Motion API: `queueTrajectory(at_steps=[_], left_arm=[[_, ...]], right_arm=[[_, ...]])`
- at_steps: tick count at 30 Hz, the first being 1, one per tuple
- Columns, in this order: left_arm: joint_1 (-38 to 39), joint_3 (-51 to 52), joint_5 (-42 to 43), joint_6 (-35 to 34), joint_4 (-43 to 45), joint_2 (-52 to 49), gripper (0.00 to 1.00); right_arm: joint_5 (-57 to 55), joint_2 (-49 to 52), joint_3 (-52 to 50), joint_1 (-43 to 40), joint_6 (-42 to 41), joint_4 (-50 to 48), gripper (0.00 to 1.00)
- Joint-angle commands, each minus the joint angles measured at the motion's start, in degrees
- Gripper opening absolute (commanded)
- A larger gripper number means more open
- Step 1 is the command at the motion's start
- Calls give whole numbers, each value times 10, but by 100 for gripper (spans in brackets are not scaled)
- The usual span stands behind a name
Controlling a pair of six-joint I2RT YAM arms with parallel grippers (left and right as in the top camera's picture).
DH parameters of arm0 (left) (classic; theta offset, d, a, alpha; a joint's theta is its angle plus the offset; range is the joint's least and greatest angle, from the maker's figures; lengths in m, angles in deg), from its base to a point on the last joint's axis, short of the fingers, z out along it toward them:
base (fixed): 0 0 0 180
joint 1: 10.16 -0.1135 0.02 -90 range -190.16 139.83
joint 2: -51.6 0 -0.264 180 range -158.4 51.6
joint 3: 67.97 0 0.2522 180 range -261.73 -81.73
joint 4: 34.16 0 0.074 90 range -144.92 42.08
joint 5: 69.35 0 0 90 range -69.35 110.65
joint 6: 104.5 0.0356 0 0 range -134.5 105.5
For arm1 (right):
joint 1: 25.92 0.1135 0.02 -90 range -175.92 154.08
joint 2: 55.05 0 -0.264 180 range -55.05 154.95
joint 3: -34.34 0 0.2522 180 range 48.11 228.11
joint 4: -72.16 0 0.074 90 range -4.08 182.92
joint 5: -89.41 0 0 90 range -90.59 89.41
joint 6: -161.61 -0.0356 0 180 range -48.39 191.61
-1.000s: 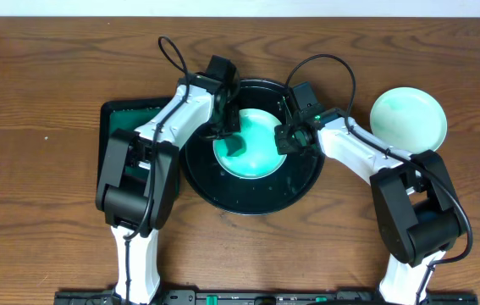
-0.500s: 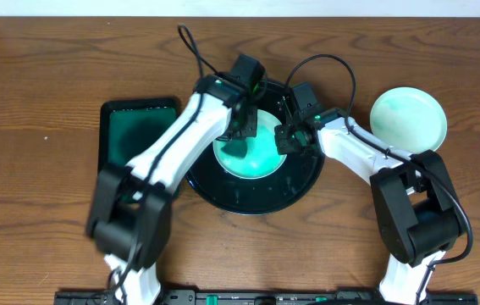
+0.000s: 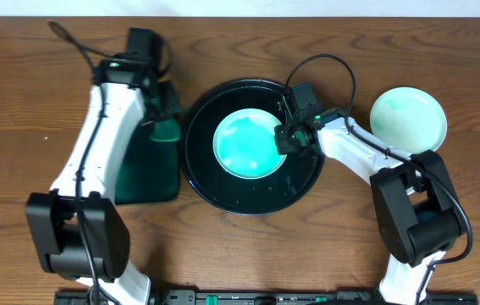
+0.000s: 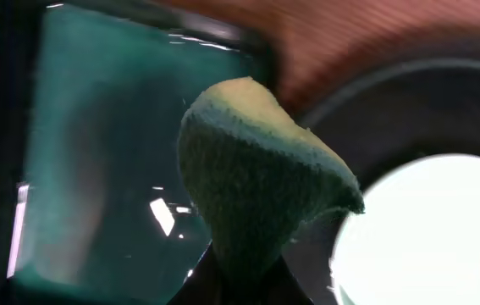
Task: Clean dirty plates on tray and stack at the side
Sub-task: 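Return the sponge to its green holder with the left gripper, then drag the plate to the tray edge and tilt it up with right gripper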
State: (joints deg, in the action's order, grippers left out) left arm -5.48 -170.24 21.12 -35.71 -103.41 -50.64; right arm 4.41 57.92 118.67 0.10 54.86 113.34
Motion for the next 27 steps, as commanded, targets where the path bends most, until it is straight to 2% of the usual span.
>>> queueTrajectory(at_steps=[1, 4, 9, 11, 12, 15, 17, 21, 24, 27], left_arm=[[-58, 27, -9, 2, -5, -8, 7], [-97, 60, -9, 12, -2, -23, 7], [-113, 86, -9, 12, 7, -67, 7], [-112, 86, -9, 12, 7, -88, 10], [-112, 86, -8, 12, 7, -94, 17], [-112, 86, 27, 31, 16, -96, 50], [-112, 86, 57, 36, 20, -96, 66], [-112, 85, 129, 45, 19, -96, 72], [-112, 86, 187, 45, 17, -95, 77], [-112, 86, 197, 44, 15, -95, 78]], right_arm=[[20, 24, -21, 18, 9, 22, 1], [20, 24, -21, 18, 9, 21, 1], [20, 24, -21, 18, 9, 22, 1], [20, 24, -21, 18, 9, 22, 1], [20, 24, -21, 18, 9, 22, 1], [20, 24, -21, 18, 9, 22, 1], [20, 24, -21, 18, 9, 21, 1], [28, 18, -20, 19, 22, 17, 1], [28, -27, -19, 18, 48, 9, 1], [25, -81, -19, 19, 68, 8, 2]])
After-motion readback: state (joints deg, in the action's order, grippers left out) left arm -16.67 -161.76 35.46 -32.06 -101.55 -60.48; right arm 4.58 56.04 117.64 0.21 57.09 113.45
